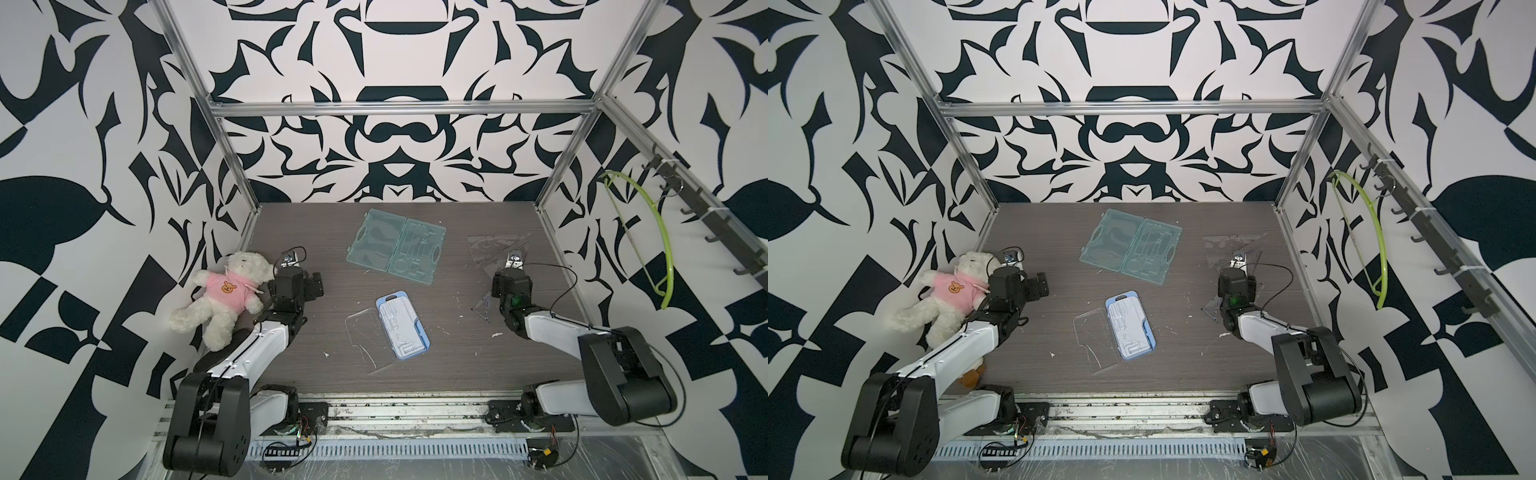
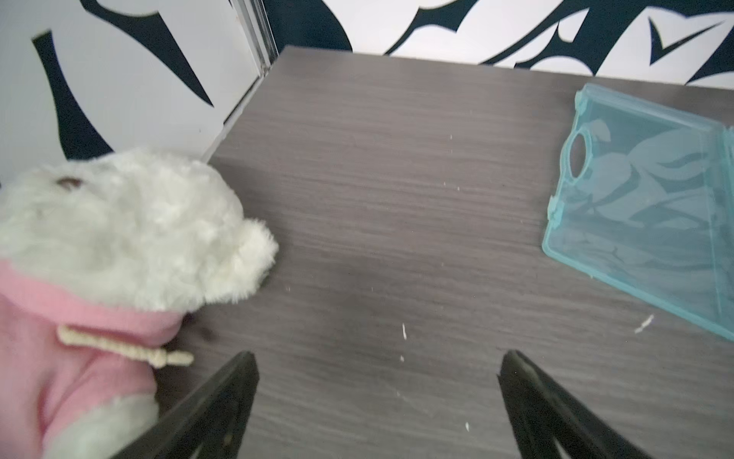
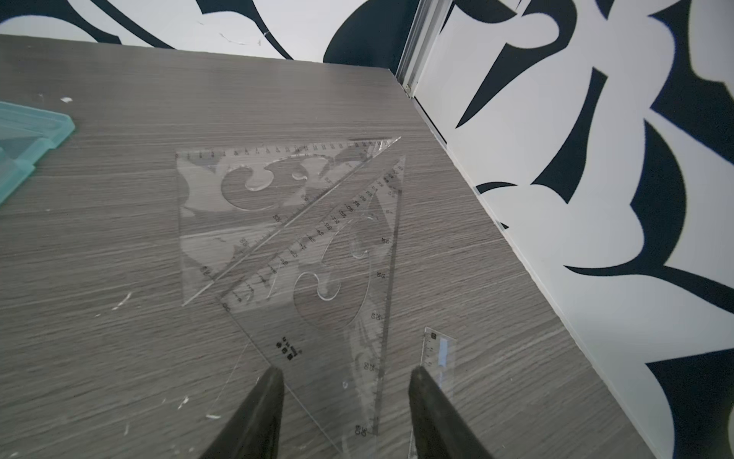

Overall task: Open the ruler set and take out the ruler
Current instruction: Reset both arms

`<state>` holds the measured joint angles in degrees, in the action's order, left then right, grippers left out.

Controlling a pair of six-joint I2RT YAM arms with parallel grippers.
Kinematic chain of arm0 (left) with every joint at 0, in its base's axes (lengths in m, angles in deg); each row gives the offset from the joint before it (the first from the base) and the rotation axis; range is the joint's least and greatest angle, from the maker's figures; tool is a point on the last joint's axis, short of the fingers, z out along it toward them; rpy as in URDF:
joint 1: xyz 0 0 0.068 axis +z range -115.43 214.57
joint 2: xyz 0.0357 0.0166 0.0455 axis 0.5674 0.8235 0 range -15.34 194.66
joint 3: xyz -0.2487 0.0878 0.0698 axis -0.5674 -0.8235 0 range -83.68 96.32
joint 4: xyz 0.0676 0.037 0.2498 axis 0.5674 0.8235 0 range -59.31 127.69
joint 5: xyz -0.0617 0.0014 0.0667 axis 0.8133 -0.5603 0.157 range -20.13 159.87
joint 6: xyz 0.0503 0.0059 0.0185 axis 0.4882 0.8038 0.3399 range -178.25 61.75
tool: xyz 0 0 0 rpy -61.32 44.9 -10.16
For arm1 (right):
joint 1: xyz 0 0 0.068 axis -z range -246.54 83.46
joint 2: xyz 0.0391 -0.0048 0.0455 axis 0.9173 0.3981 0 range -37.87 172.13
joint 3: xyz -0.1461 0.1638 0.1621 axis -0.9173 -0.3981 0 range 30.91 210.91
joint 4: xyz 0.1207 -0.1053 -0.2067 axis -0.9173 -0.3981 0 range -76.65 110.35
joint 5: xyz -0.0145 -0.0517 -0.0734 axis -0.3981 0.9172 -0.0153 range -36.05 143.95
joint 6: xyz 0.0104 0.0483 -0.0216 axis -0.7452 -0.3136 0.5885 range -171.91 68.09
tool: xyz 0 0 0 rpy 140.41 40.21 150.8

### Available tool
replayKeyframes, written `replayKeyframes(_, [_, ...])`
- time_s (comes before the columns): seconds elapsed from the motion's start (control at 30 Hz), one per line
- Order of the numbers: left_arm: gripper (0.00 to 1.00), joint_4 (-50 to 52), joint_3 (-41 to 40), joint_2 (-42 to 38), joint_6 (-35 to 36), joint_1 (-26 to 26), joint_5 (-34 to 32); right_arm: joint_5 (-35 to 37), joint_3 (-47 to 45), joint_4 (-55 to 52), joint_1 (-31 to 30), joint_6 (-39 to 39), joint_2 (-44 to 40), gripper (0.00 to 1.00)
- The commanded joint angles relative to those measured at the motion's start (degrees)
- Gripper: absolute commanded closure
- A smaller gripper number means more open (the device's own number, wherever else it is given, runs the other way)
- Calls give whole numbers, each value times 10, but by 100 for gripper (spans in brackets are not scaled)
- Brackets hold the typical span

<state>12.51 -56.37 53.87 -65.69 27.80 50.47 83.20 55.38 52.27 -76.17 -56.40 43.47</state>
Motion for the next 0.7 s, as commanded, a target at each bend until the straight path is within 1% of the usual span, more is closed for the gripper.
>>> replayKeyframes(0.0, [1,-145,-19,43,6,35,0,-5,-18,135,9,10,37,50])
replayKeyframes(0.03, [1,-168,-24,63,13,43,20,-37,-19,155,17,18,55,51])
replayKeyframes(0.1, [1,-180,-17,99,9,58,52,-89,-2,112,27,21,52,53])
replayKeyframes(0.17, [1,-220,-18,148,10,65,79,-107,-4,117,32,30,52,56])
replayKeyframes(0.2, [1,-259,-22,175,18,65,90,-122,-12,129,32,34,51,58])
replayKeyframes(0.23, [1,-258,-19,182,34,63,117,-141,-29,168,32,44,59,60])
replayKeyframes(0.27, [1,-232,-16,175,42,62,151,-152,-49,233,32,48,80,64])
replayKeyframes(0.3, [1,-244,-20,178,45,62,162,-154,-54,249,31,51,89,64])
replayKeyframes(0.33, [1,-271,-31,187,55,62,187,-162,-43,196,31,51,74,64])
replayKeyframes(0.4, [1,-305,-47,194,61,62,200,-177,-42,211,38,49,81,63])
replayKeyframes(0.47, [1,-299,-44,194,53,74,224,-177,-37,189,41,47,74,60])
replayKeyframes(0.53, [1,-298,-44,194,51,76,229,-198,-36,195,43,46,78,57])
replayKeyframes(0.6, [1,-297,-44,193,51,77,228,-200,-36,190,44,46,75,56])
replayKeyframes(0.67, [1,-297,-44,193,51,76,228,-199,-36,190,44,46,75,51])
